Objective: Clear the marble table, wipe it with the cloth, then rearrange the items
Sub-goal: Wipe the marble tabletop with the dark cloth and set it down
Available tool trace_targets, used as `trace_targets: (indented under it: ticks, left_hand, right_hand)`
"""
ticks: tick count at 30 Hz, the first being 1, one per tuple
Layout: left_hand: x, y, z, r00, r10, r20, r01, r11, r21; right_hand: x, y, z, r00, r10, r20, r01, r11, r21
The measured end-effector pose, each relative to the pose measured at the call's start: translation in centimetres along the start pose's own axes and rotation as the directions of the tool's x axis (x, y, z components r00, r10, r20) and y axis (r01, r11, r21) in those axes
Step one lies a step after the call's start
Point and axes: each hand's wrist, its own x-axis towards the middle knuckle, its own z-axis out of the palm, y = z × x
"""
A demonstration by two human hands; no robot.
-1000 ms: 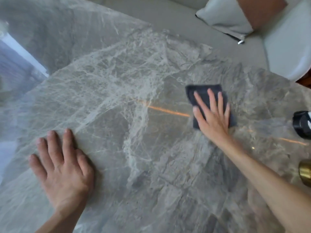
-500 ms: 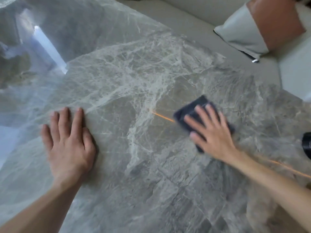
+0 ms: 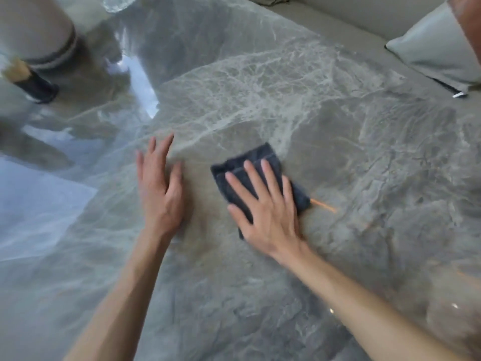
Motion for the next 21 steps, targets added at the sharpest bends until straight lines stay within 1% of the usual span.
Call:
trace_targets:
  ticks: [2,3,5,6,7,8,9,10,11,12,13,14,15,18,19,21]
  left_hand:
    - [-4.1,-1.2,-3.2,0.985,-0.043,-0.167,0.044,0.999,0.003]
    - [-6.8,-1.6,-4.7,0.972,-0.091,-0.218,0.096,0.995,0.011]
    - [-12.6,-2.5,-6.9,0.936,-0.228,-0.267,0.237,0.971,0.001]
    - [-15.3,-2.8,-7.7,0.903,-0.315,-0.292,0.328,0.945,-0.008]
    - [-17.8,-3.2,-8.3,0.850,-0.405,-0.337,0.427,0.904,-0.009]
    - [-19.7,-3.5,-8.7,0.783,-0.486,-0.388,0.522,0.853,-0.016]
    - [-21.4,-3.8,-9.1,0.707,-0.564,-0.427,0.605,0.794,-0.048]
    - [-22.6,-3.9,-9.3,0.621,-0.649,-0.440,0.671,0.730,-0.131]
    - [-23.1,-3.9,-9.5,0.539,-0.738,-0.407,0.706,0.659,-0.259]
    - [-23.3,-3.5,-9.6,0.480,-0.814,-0.327,0.707,0.580,-0.405]
    - [-23.2,-3.1,-9.7,0.445,-0.864,-0.235,0.688,0.498,-0.528]
    - [-23.1,-3.0,-9.8,0.424,-0.887,-0.182,0.671,0.443,-0.594]
    - [-23.0,-3.2,-10.0,0.407,-0.898,-0.166,0.657,0.414,-0.630]
    - [-22.8,-4.7,-11.9,0.358,-0.918,-0.170,0.603,0.366,-0.708]
    - [-22.7,-5.3,-12.8,0.351,-0.925,-0.144,0.592,0.339,-0.731]
    - [-22.5,-6.1,-14.8,0.360,-0.930,-0.073,0.570,0.281,-0.772]
  right_hand:
    - [-2.8,-3.5,0.9,1.000,-0.008,0.001,0.008,0.999,0.038]
    - [-4.1,-5.3,1.3,1.000,-0.008,0.004,0.008,0.999,0.047]
    - [-6.6,-9.1,2.3,0.999,-0.036,0.007,0.035,0.996,0.077]
    - [-7.7,-10.8,2.7,0.998,-0.068,0.008,0.067,0.994,0.085]
    - [-8.7,-12.4,3.1,0.995,-0.097,0.007,0.097,0.992,0.085]
    - [-9.6,-13.8,3.4,0.994,-0.113,0.001,0.112,0.990,0.080]
    - [-10.3,-15.1,3.8,0.994,-0.112,-0.011,0.113,0.990,0.079]
    - [-10.9,-16.3,4.1,0.994,-0.105,-0.021,0.106,0.991,0.081]
    - [-11.3,-17.5,4.4,0.995,-0.099,-0.029,0.101,0.991,0.087]
    - [-11.8,-18.7,4.7,0.994,-0.107,-0.039,0.110,0.990,0.093]
    - [-12.3,-20.0,5.1,0.990,-0.134,-0.048,0.138,0.986,0.094]
    - [-12.8,-21.2,5.5,0.984,-0.169,-0.052,0.174,0.981,0.091]
    - [-13.3,-22.4,5.9,0.978,-0.202,-0.048,0.205,0.975,0.089]
    - [-13.9,-25.7,6.8,0.967,-0.254,-0.031,0.256,0.963,0.084]
    - [-13.8,-26.7,6.8,0.962,-0.272,-0.016,0.272,0.957,0.097]
    - [-13.4,-28.8,6.7,0.950,-0.312,0.020,0.306,0.940,0.149]
